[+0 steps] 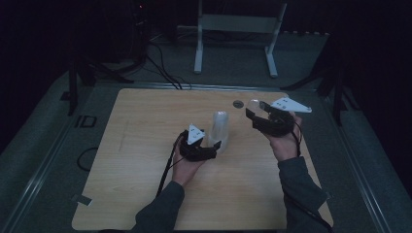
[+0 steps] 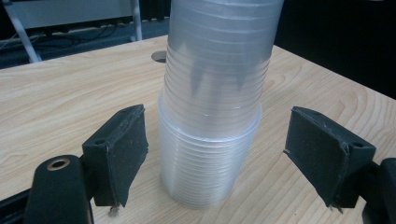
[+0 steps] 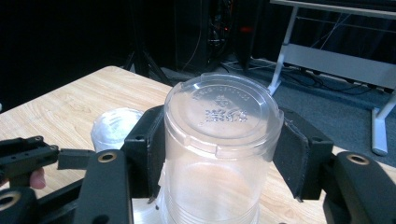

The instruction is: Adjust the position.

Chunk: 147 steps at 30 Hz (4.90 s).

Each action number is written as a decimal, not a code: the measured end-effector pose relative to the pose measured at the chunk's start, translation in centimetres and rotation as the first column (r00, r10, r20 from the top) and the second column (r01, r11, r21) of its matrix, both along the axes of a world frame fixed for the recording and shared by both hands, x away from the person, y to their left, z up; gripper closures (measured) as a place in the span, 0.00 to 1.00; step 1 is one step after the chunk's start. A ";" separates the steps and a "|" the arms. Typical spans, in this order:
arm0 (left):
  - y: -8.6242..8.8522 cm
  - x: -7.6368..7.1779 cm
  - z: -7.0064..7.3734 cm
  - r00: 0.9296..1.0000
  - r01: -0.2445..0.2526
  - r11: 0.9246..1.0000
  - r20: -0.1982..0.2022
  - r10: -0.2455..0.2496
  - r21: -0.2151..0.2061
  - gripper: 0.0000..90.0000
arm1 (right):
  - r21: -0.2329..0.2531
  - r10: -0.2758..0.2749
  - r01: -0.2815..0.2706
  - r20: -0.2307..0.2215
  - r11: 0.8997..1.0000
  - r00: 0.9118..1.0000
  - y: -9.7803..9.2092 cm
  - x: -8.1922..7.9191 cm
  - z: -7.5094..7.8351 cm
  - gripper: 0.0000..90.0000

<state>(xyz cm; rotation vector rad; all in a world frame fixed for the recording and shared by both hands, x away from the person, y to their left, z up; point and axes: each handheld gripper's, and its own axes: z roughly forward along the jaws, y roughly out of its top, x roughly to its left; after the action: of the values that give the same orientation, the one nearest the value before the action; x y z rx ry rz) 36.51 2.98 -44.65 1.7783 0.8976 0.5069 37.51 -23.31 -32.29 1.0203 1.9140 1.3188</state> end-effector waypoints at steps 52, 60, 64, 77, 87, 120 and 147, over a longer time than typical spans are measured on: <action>0.2 -1.6 0.1 0.999 0.028 1.000 0.030 -0.028 -0.005 0.23 | 0.074 -0.040 0.049 -0.121 0.996 0.992 -2.8 -2.2 -6.6 0.45; 0.1 -1.9 0.2 0.999 0.036 0.999 0.035 -0.036 -0.003 0.23 | 0.090 -0.052 0.065 -0.144 0.994 0.988 -3.0 -2.9 -7.7 0.45; -0.2 -2.0 0.2 0.998 0.046 0.999 0.039 -0.046 0.001 0.23 | 0.104 -0.059 0.076 -0.154 0.992 0.986 -3.2 -3.2 -8.2 0.45; -0.7 -2.3 0.1 0.997 0.064 0.998 0.034 -0.064 0.000 0.23 | 0.165 -0.057 0.089 -0.187 0.982 0.981 -3.4 -3.5 -9.3 0.45; -0.9 -2.5 0.3 0.996 0.078 0.997 0.042 -0.079 0.006 0.23 | 0.222 -0.038 0.088 -0.218 0.971 0.975 -3.5 -3.5 -10.1 0.45; -3.2 -2.8 0.9 0.988 0.150 0.988 0.044 -0.151 0.028 0.23 | 0.453 -0.064 0.187 -0.274 0.872 0.960 -5.5 -4.1 -11.3 0.46; -5.6 -2.2 1.2 0.976 0.215 0.976 0.018 -0.216 0.034 0.27 | 0.543 -0.007 0.165 -0.281 0.823 0.960 -5.8 -4.2 -11.5 0.46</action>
<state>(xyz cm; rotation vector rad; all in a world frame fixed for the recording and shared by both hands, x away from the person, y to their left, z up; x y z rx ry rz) 34.30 -2.65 -43.46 1.8696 0.6745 0.4006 33.28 -29.13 -43.74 1.6307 1.6541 1.8249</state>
